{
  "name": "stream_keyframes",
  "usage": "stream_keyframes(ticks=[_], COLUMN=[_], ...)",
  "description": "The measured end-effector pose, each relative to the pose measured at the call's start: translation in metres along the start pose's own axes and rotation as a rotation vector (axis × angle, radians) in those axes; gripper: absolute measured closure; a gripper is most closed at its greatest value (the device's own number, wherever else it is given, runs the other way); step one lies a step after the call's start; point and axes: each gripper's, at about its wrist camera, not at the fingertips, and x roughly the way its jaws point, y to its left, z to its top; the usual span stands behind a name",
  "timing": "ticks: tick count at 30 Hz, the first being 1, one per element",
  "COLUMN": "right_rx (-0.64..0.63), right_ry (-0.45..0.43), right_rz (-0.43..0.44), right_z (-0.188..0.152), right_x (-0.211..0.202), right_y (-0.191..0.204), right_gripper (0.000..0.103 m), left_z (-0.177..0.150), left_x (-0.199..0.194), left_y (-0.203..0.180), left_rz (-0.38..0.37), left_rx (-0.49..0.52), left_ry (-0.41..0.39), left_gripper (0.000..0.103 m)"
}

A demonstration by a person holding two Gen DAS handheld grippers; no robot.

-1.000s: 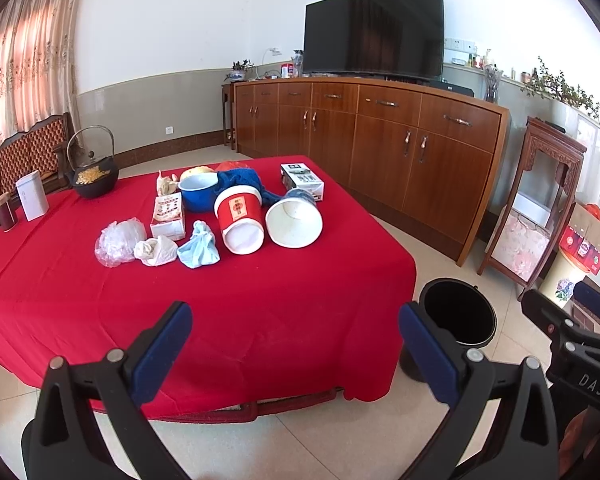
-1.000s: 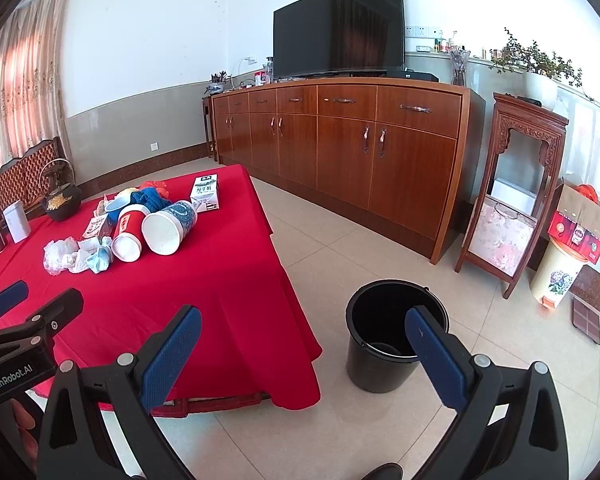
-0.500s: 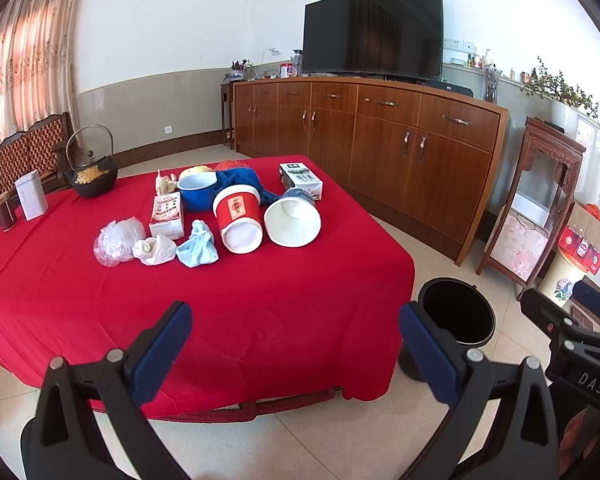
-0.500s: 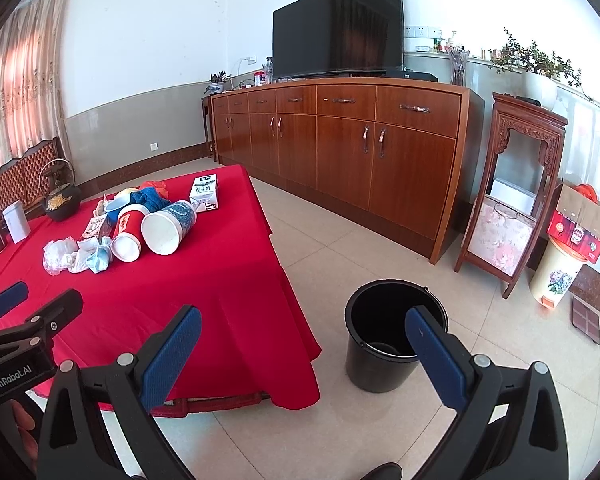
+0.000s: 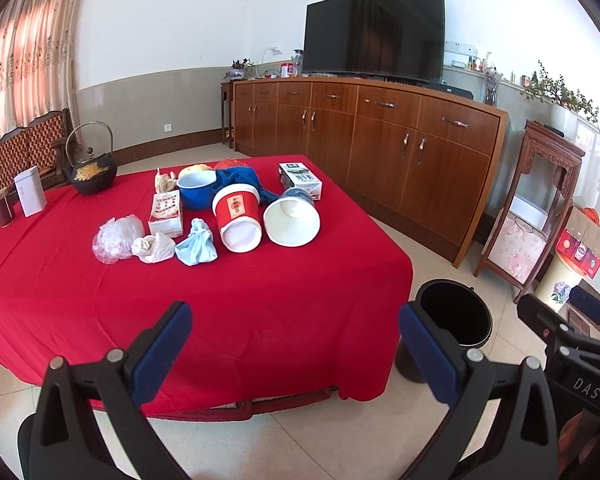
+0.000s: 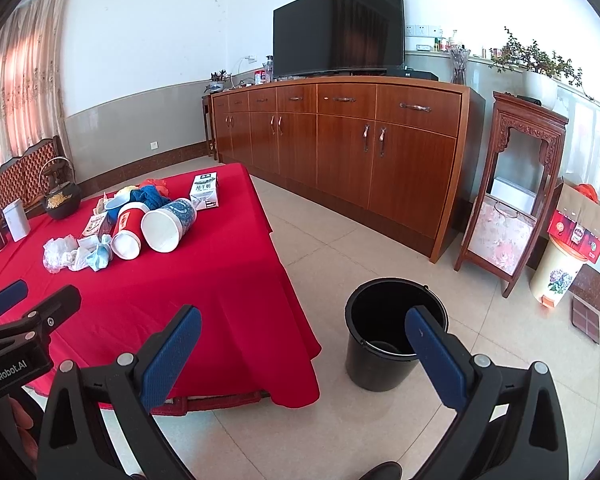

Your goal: Collect trash

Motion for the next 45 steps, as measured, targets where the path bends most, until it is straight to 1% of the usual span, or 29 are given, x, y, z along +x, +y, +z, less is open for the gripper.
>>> stream_keyframes(ticks=[15, 25, 29, 31, 32, 35, 37, 40, 43, 45], right_rx=[0.001, 0.01, 0.011, 0.008, -0.002, -0.06, -0.061, -0.072, -0.098, -0.123], right_ry=[0.002, 0.01, 0.012, 0.018, 0.023, 0.062, 0.103, 0.115, 0.111, 0.102], right_rz=[0.0, 0.049, 0.081, 0.113, 0.115, 0.122, 0.184, 0.211, 0.235, 0.245], right_z=[-0.001, -0.004, -0.003, -0.001, 0.001, 0.006, 0.009, 0.013, 0.025, 0.033], right_x=[0.002, 0.003, 0.005, 0.009, 0.012, 0.027, 0.043, 0.059, 0.081, 0.093], right_y=[-0.001, 0.0, 0.002, 0.006, 0.008, 0.024, 0.035, 0.049, 0.073, 0.088], right_gripper=[0.0, 0.0, 0.0, 0.0, 0.0, 0.0, 0.0, 0.0, 0.0, 0.0], left_z=[-0.002, -0.001, 0.003, 0.006, 0.007, 0.01, 0.01, 0.012, 0.015, 0.018], left_x=[0.001, 0.003, 0.007, 0.01, 0.012, 0.021, 0.031, 0.044, 0.056, 0.064], left_y=[0.002, 0.011, 0.026, 0.035, 0.04, 0.062, 0.079, 0.101, 0.129, 0.145], left_rz=[0.002, 0.025, 0.046, 0.066, 0.078, 0.094, 0.102, 0.156, 0.226, 0.244], left_rx=[-0.002, -0.014, -0.033, -0.03, -0.03, -0.064, -0.088, -0.094, -0.106, -0.125], left_ry=[0.003, 0.008, 0.007, -0.004, -0.007, -0.002, 0.021, 0.035, 0.021, 0.025], left_gripper=[0.0, 0.0, 0.0, 0.0, 0.0, 0.0, 0.0, 0.0, 0.0, 0.001])
